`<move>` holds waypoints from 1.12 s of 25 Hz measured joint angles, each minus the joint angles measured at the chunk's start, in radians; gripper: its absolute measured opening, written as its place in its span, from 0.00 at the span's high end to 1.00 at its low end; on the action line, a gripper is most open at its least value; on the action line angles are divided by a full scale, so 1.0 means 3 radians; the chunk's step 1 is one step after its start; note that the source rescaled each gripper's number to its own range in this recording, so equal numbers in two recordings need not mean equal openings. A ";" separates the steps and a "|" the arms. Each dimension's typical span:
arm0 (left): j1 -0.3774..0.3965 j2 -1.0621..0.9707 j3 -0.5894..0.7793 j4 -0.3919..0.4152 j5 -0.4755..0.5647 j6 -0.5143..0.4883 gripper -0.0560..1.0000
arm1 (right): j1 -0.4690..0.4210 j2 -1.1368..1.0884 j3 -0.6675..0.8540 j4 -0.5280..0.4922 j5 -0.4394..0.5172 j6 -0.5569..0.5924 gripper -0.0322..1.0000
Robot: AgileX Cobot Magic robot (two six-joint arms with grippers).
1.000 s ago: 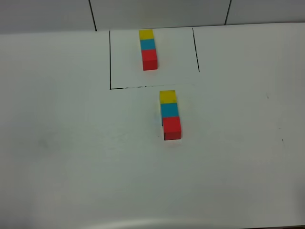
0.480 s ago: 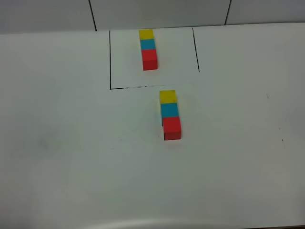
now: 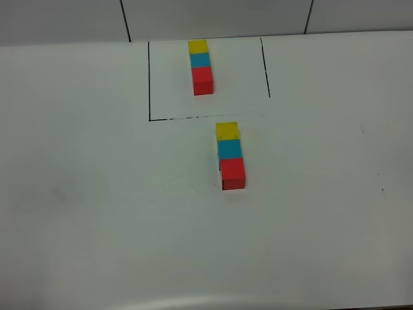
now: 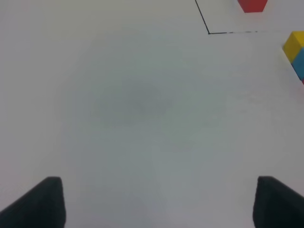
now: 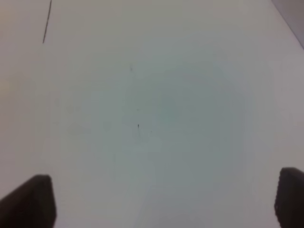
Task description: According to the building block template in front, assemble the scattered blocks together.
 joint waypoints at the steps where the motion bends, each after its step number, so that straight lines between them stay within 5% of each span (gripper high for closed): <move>1: 0.0000 0.0000 0.0000 0.0000 0.0000 0.0000 0.15 | -0.0003 0.0000 0.0000 0.0000 0.0000 0.0000 0.15; 13: 0.0000 0.0000 0.0000 0.0000 0.0000 0.0000 0.15 | -0.0006 0.0000 0.0000 0.0000 0.0000 0.0000 0.25; 28: 0.0000 0.0000 0.0000 0.0000 0.0000 0.0000 0.15 | -0.0188 0.0000 0.0000 0.0039 0.0000 0.0000 0.26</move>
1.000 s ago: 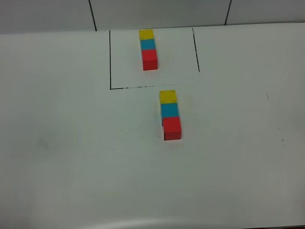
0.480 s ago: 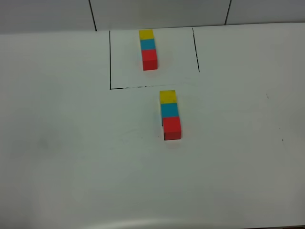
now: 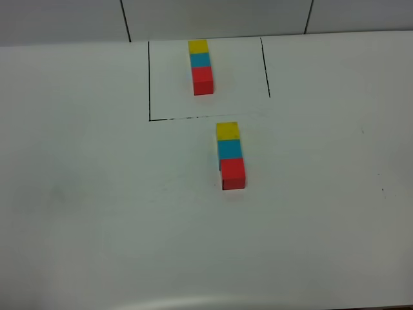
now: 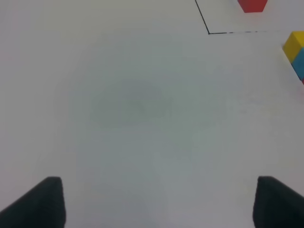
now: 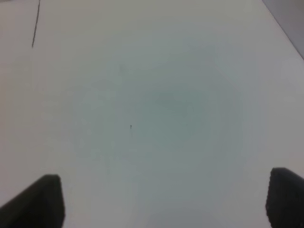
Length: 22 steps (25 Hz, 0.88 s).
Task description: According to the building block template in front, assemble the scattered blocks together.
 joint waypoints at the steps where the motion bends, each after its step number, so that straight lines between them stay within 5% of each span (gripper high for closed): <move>1: 0.0000 0.0000 0.0000 0.0000 0.0000 0.0000 0.15 | -0.0006 0.0000 0.0000 0.0003 0.0000 0.0000 0.26; 22: 0.0000 0.0000 0.0000 0.0000 0.0000 0.0000 0.15 | -0.0013 0.0000 0.0000 0.0016 0.0000 0.0000 0.27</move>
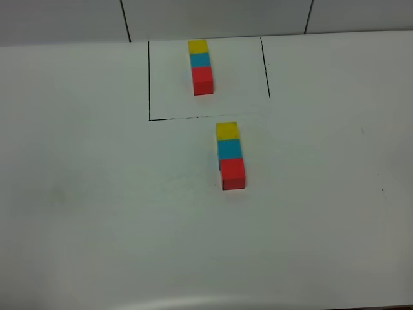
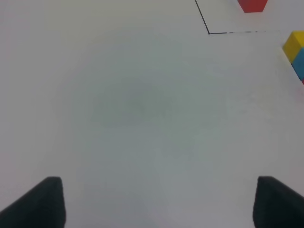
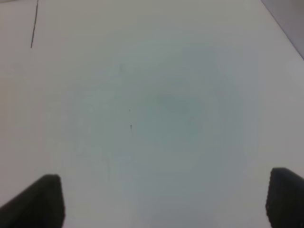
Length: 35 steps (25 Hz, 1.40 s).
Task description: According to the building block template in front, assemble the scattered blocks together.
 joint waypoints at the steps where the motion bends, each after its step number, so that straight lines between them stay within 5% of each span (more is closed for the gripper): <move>1: 0.0000 0.0000 0.0000 0.0000 0.0000 0.0000 0.15 | 0.0000 0.0000 0.0000 0.0000 0.0000 0.0000 0.27; 35: 0.0000 0.0000 0.0000 0.0000 0.0000 0.0000 0.15 | 0.0000 0.0000 0.0006 0.0124 0.0000 -0.0260 0.27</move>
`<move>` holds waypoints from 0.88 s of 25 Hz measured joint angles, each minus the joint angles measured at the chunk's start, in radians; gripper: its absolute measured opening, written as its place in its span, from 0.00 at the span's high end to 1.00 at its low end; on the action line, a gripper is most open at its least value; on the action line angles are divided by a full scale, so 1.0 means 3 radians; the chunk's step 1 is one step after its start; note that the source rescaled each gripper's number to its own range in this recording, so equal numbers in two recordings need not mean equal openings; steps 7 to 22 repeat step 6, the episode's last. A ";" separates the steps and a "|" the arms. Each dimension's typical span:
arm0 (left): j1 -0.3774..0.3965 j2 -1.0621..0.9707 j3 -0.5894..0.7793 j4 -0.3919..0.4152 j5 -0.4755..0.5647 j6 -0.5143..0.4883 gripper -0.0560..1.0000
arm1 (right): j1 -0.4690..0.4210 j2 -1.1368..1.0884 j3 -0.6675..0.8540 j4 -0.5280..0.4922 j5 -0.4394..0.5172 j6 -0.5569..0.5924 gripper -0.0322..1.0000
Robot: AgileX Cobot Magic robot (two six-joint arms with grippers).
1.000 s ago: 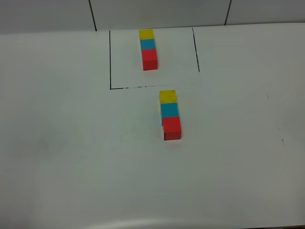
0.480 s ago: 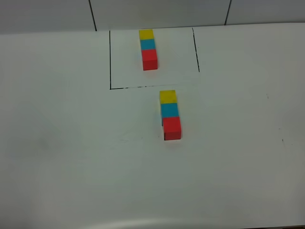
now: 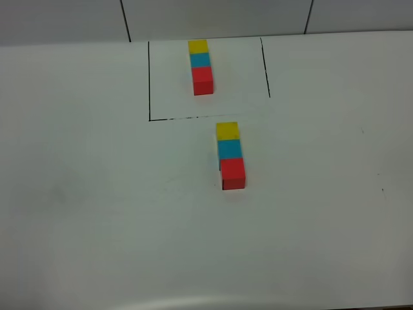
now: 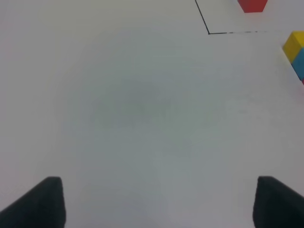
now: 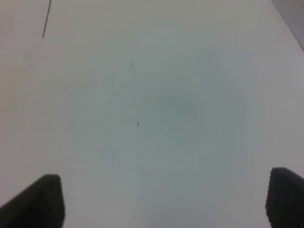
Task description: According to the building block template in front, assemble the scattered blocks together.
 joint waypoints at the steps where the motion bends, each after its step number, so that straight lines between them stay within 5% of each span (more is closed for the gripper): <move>1: 0.0000 0.0000 0.0000 0.0000 0.0000 0.0000 0.15 | 0.0000 0.0000 0.0000 0.0000 0.0000 0.0000 0.27; 22: 0.0000 0.0000 0.0000 0.0000 0.0000 0.0000 0.15 | 0.0000 0.0000 0.0000 0.0000 0.0000 -0.0001 0.27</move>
